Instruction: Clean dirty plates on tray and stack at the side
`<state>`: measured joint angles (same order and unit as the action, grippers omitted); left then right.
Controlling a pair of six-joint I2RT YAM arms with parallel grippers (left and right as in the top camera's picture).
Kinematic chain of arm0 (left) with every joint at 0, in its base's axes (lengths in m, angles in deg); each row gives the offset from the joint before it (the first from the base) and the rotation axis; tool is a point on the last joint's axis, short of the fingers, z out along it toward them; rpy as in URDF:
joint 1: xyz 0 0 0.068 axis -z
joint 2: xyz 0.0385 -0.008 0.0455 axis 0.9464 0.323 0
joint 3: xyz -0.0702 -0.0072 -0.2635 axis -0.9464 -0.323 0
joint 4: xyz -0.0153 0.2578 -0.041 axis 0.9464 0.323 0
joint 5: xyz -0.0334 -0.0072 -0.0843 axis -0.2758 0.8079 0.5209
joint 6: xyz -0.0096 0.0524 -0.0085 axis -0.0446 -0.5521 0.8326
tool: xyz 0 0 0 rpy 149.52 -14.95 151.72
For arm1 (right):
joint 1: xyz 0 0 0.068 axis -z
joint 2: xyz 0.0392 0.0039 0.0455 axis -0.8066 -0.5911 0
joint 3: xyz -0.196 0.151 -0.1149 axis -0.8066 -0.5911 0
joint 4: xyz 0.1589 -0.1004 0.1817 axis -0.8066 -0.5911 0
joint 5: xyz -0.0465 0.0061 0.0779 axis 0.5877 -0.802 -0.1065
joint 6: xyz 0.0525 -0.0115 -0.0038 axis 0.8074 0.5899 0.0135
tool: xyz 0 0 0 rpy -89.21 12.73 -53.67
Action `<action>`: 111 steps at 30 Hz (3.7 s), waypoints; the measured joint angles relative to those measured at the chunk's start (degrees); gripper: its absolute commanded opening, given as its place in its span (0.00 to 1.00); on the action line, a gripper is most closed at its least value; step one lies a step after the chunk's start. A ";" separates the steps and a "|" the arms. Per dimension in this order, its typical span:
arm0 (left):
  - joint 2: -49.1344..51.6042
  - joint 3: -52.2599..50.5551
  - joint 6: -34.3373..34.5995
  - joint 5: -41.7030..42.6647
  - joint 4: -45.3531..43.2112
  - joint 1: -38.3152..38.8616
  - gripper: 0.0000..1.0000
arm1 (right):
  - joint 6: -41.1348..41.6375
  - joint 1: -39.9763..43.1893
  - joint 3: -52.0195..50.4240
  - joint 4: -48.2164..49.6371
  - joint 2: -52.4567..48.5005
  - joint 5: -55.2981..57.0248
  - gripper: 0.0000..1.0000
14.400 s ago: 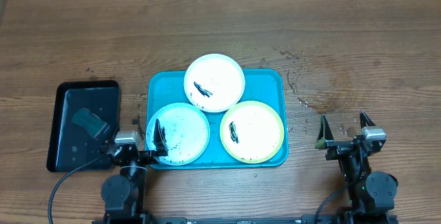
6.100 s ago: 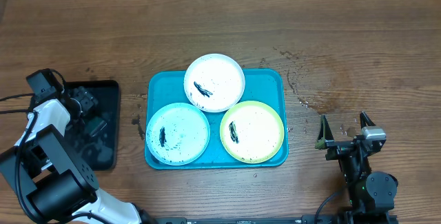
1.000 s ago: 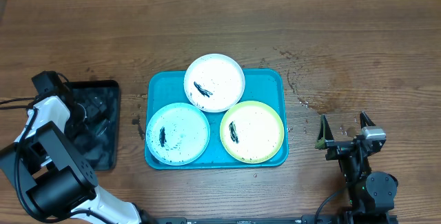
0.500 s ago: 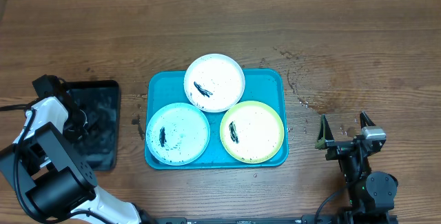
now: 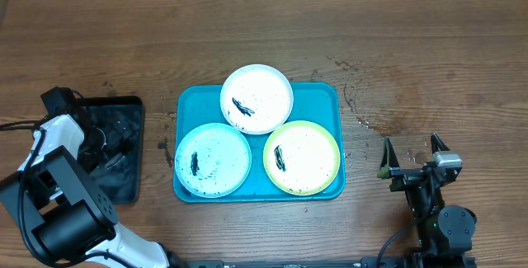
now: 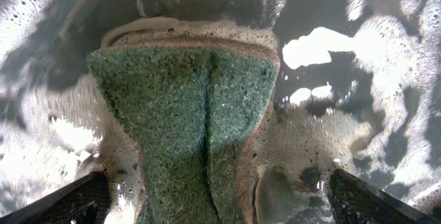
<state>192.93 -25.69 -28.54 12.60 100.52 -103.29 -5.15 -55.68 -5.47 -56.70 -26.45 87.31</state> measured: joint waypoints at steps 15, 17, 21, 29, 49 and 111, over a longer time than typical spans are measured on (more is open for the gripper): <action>0.85 2.08 -0.07 -0.52 5.11 -0.59 0.04 | 0.00 0.00 0.00 0.00 0.00 -0.02 1.00; 1.55 4.17 -0.09 -0.28 8.55 -0.59 0.04 | 0.02 0.00 0.00 -0.02 0.00 0.00 1.00; 2.56 13.88 -0.07 0.66 19.06 -0.59 0.04 | 0.04 0.00 0.00 -0.04 0.00 0.00 1.00; 2.60 25.14 0.79 4.22 29.16 -0.59 0.04 | 0.02 0.00 0.00 0.00 0.00 -0.02 1.00; 2.60 25.64 16.52 21.57 34.10 -1.27 0.04 | -0.02 0.00 0.00 -0.04 0.00 0.00 1.00; 2.60 25.79 22.80 48.68 38.16 -13.35 0.04 | 0.02 0.00 0.00 -0.02 0.00 0.02 1.00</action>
<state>195.54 0.10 -5.75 61.27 138.68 -116.65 -5.12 -55.68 -5.47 -56.72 -26.45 87.33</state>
